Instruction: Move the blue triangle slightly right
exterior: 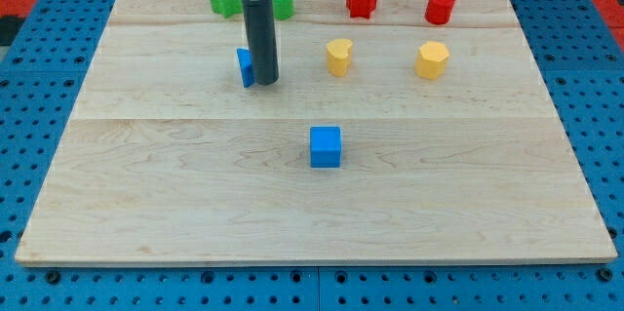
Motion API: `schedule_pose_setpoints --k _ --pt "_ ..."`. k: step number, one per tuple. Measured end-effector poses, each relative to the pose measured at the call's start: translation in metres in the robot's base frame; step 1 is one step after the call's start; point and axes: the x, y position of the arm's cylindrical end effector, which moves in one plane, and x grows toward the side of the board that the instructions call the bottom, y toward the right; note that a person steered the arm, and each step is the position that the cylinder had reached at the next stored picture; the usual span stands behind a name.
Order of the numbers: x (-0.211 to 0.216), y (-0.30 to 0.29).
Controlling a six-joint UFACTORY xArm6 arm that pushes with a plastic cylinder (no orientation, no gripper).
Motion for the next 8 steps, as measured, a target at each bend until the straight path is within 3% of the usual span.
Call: schedule_pose_setpoints --k 2,4,6,8 --pt "-0.021 -0.014" --pt "0.010 -0.028" --pt "-0.028 -0.096" --pt "-0.046 -0.064"
